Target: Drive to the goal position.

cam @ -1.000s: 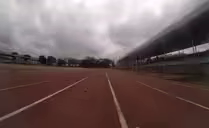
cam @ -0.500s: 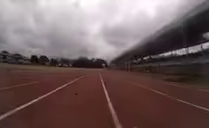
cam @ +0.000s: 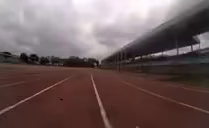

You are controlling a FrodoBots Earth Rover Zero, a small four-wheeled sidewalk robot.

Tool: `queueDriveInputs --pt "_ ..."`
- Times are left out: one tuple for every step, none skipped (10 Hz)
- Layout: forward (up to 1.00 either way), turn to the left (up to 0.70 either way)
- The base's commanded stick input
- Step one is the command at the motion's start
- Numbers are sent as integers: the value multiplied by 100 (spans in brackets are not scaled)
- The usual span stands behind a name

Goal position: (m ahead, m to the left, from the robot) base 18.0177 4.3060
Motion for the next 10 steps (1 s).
queueDriveInputs --pt "70 0" --pt "70 0" --pt "70 0" --pt "70 0" --pt "70 0" --pt "70 0" --pt "70 0" --pt "70 0" --pt "70 0" --pt "70 0"
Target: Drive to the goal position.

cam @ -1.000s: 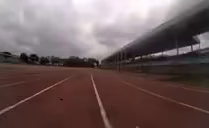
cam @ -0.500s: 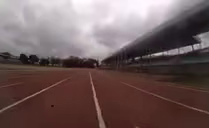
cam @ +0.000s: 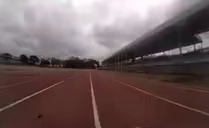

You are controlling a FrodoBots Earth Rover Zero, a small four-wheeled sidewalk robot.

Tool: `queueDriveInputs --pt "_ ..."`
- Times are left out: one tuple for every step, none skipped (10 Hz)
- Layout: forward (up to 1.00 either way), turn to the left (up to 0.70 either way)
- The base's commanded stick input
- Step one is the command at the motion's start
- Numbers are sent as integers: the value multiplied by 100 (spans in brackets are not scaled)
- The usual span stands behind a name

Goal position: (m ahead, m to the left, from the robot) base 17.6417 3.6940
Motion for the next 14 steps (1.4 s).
queueDriveInputs --pt "70 0" --pt "70 0" --pt "70 0" --pt "70 0" --pt "70 0" --pt "70 0" --pt "70 0" --pt "70 0" --pt "70 0" --pt "70 0" --pt "70 0" --pt "70 0" --pt "70 0" --pt "70 0"
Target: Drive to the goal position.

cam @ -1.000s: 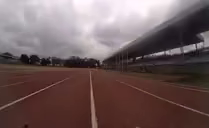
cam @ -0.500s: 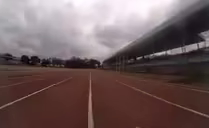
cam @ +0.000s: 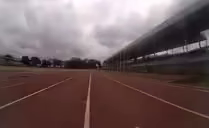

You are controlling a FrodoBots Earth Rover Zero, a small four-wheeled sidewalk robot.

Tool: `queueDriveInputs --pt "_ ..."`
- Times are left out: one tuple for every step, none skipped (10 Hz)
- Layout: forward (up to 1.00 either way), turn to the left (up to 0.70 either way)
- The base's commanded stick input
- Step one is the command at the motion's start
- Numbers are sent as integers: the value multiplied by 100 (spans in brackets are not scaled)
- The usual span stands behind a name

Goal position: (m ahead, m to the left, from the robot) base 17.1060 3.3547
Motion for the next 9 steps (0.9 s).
queueDriveInputs --pt "70 0" --pt "70 0" --pt "70 0" --pt "70 0" --pt "70 0" --pt "70 0" --pt "70 0" --pt "70 0" --pt "70 0"
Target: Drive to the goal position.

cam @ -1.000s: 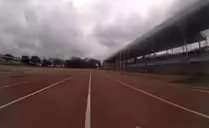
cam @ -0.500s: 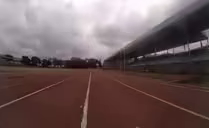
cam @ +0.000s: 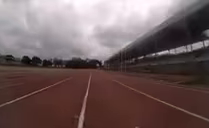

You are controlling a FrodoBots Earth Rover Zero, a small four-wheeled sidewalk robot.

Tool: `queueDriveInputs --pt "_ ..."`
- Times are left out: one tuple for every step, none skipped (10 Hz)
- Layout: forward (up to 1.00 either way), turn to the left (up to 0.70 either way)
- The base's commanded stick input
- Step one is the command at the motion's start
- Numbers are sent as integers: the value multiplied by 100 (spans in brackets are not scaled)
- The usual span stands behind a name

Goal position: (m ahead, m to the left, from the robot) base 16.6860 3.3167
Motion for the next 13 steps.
queueDriveInputs --pt "70 0" --pt "70 0" --pt "70 0" --pt "70 0" --pt "70 0" --pt "70 0" --pt "70 0" --pt "70 0" --pt "70 0" --pt "70 0" --pt "70 0" --pt "70 0" --pt "70 0"
